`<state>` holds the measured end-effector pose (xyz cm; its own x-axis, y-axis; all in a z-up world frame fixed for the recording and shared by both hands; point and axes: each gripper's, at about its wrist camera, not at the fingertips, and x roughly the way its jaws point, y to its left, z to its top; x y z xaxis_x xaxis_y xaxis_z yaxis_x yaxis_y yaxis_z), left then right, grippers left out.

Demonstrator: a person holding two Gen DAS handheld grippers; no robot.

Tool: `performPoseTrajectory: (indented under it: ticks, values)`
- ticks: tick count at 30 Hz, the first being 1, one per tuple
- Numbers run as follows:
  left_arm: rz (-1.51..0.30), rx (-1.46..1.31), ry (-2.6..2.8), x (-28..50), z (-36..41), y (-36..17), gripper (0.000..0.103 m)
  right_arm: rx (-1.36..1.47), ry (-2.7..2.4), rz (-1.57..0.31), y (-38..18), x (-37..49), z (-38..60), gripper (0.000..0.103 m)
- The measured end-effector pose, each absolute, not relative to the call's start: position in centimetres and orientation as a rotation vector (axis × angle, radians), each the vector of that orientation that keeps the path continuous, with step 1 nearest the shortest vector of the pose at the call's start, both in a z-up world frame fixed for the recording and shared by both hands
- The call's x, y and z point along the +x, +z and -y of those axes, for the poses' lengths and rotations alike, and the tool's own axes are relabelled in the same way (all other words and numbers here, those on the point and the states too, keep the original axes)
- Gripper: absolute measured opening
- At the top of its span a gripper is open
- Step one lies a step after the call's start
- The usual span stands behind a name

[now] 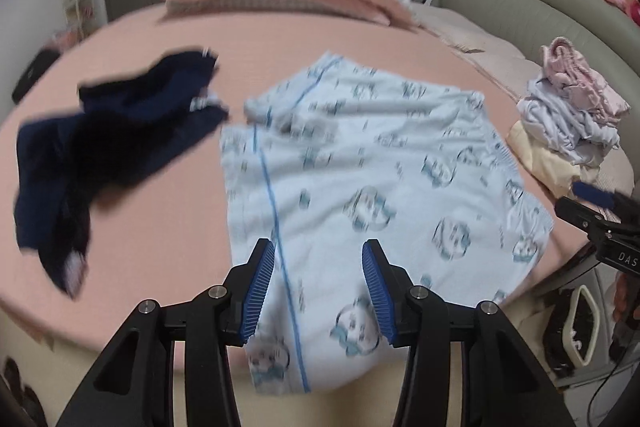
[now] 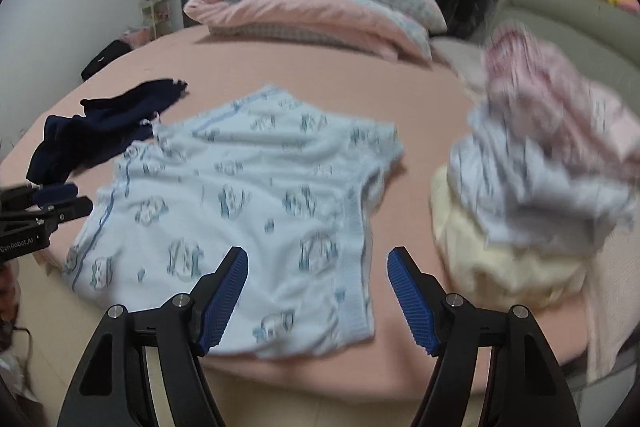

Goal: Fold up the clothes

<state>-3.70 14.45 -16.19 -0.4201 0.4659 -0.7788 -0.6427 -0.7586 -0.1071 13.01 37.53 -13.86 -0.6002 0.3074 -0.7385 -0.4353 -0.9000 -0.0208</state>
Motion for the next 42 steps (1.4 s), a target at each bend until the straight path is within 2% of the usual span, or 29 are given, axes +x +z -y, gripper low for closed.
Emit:
performPoseTrajectory:
  ticks: [6,13,18,27,35,42]
  values:
    - [-0.308,-1.141,2.184,-2.5,-12.9,-17.5,0.043,-1.101,2.456,-0.471,-16.0,15.5,-38.8,0.072]
    - [-0.236,-1.184,2.191,-1.9,-10.6,-18.3,0.043,-1.119,2.446,-0.470,-16.9,15.8,-38.9,0.072]
    - [-0.198,-1.215,2.204,-1.7,-9.0,-18.5,0.043,-1.095,2.411,-0.691,-17.7,16.6,-40.2,0.072]
    - [-0.096,-1.316,2.165,-0.7,-7.4,-19.7,0.043,-1.089,2.349,-0.842,-19.1,18.2,-40.3,0.072]
    - [-0.106,-1.366,2.103,0.1,-7.7,-20.9,0.043,-1.070,2.306,-1.130,-21.0,18.8,-40.8,0.072]
    - [0.050,-1.465,2.033,-0.4,-6.5,-22.4,0.043,-1.029,2.290,-1.249,-21.8,19.0,-40.8,0.074]
